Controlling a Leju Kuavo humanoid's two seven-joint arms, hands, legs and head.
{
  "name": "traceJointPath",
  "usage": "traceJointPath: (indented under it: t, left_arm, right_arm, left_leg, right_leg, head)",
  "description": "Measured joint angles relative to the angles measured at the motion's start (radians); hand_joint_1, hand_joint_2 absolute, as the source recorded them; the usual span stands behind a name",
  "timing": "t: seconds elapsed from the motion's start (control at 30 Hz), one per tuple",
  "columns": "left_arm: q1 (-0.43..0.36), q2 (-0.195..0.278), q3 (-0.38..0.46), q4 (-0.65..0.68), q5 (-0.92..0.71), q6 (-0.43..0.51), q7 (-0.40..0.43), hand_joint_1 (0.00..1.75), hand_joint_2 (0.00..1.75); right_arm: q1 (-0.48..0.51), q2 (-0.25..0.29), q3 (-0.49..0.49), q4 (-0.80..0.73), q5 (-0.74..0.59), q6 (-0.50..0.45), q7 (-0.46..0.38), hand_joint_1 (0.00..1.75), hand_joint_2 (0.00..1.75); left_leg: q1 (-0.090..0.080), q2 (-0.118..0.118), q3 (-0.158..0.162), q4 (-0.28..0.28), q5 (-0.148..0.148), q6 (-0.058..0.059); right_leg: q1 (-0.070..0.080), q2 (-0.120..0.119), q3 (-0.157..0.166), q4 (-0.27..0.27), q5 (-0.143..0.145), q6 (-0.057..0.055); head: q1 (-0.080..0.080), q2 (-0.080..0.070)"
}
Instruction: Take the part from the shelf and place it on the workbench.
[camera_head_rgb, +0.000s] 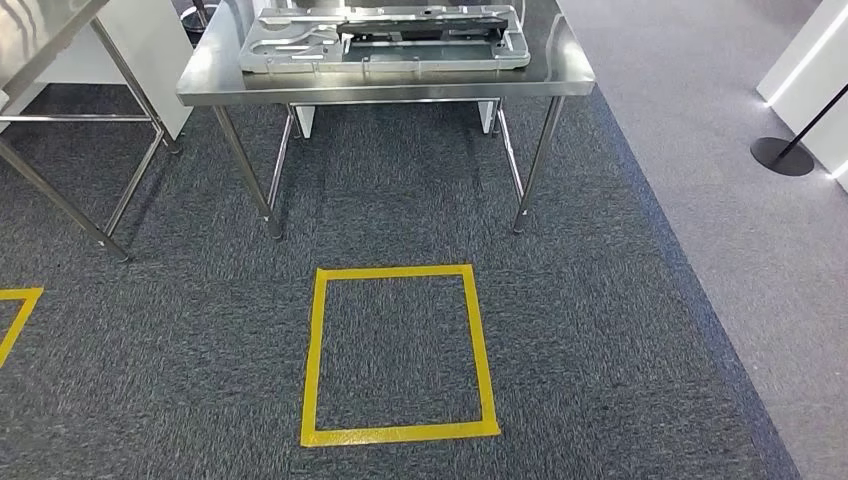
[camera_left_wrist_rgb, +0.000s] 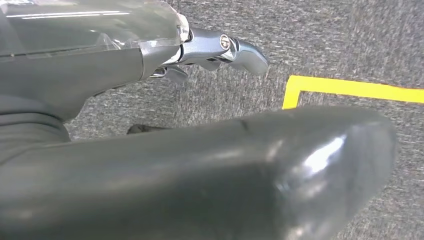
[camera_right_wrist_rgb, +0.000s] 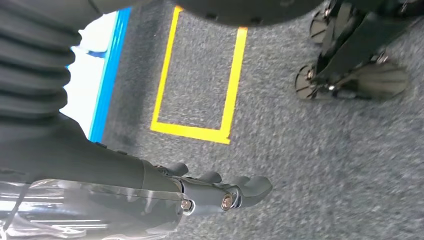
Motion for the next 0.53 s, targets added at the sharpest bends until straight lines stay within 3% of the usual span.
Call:
traceJointPath:
  t: [0.03,0.07,0.17,0.2,0.23,0.37,0.53]
  left_arm:
    - [0.000,0.001,0.000,0.000,0.000,0.001,0.001,0.00,0.00]
    - [0.000,0.001,0.000,0.000,0.000,0.003,0.003,0.00,0.00]
    - [0.000,0.001,0.001,0.000,0.004,0.007,0.013,0.00,1.31]
    - [0.000,0.001,0.002,0.000,0.007,0.009,0.018,0.00,1.75]
    - [0.000,0.001,0.004,0.000,0.010,0.011,0.022,0.00,1.75]
    - [0.000,0.001,0.011,0.000,0.022,0.016,0.041,0.00,1.75]
    - [0.004,0.002,0.004,0.000,0.063,0.017,0.069,0.00,1.75]
  right_arm:
    - [0.000,0.000,-0.003,0.000,0.001,-0.004,0.003,0.00,1.75]
    - [0.001,0.000,-0.006,0.000,0.002,-0.006,0.006,0.00,1.31]
    - [0.000,-0.001,-0.014,0.000,0.001,-0.006,0.005,0.00,0.00]
    - [0.000,-0.002,-0.016,0.000,0.000,-0.004,0.001,0.00,0.00]
    - [0.000,-0.002,-0.018,0.000,-0.001,-0.003,-0.004,0.00,0.00]
    - [-0.001,-0.002,-0.024,0.000,-0.002,-0.002,-0.014,0.00,1.75]
    - [0.003,-0.004,-0.014,-0.002,-0.028,-0.005,-0.021,0.00,1.75]
  left_leg:
    - [0.001,0.000,-0.001,-0.001,0.002,-0.001]
    - [0.002,0.000,-0.001,-0.002,0.003,-0.005]
    - [0.004,0.000,-0.002,-0.005,0.009,-0.012]
    - [0.004,0.000,-0.002,-0.006,0.010,-0.013]
    - [0.005,0.000,-0.002,-0.006,0.011,-0.014]
    - [0.005,-0.001,-0.002,-0.007,0.012,-0.016]
    - [0.005,-0.001,-0.002,-0.007,0.012,-0.016]
  right_leg:
    - [0.002,0.000,-0.002,0.002,0.000,-0.002]
    - [0.004,0.000,-0.003,0.003,0.001,-0.005]
    - [0.007,0.000,-0.006,0.003,0.004,-0.011]
    - [0.007,0.000,-0.007,0.004,0.005,-0.012]
    - [0.007,0.000,-0.007,0.004,0.005,-0.012]
    - [0.008,0.000,-0.008,0.005,0.005,-0.012]
    - [0.007,0.000,-0.008,0.005,0.005,-0.012]
  head:
    - [0.000,0.000]
    - [0.000,0.000]
    - [0.000,0.000]
    - [0.000,0.000]
    - [0.000,0.000]
    - [0.000,0.000]
    - [0.000,0.000]
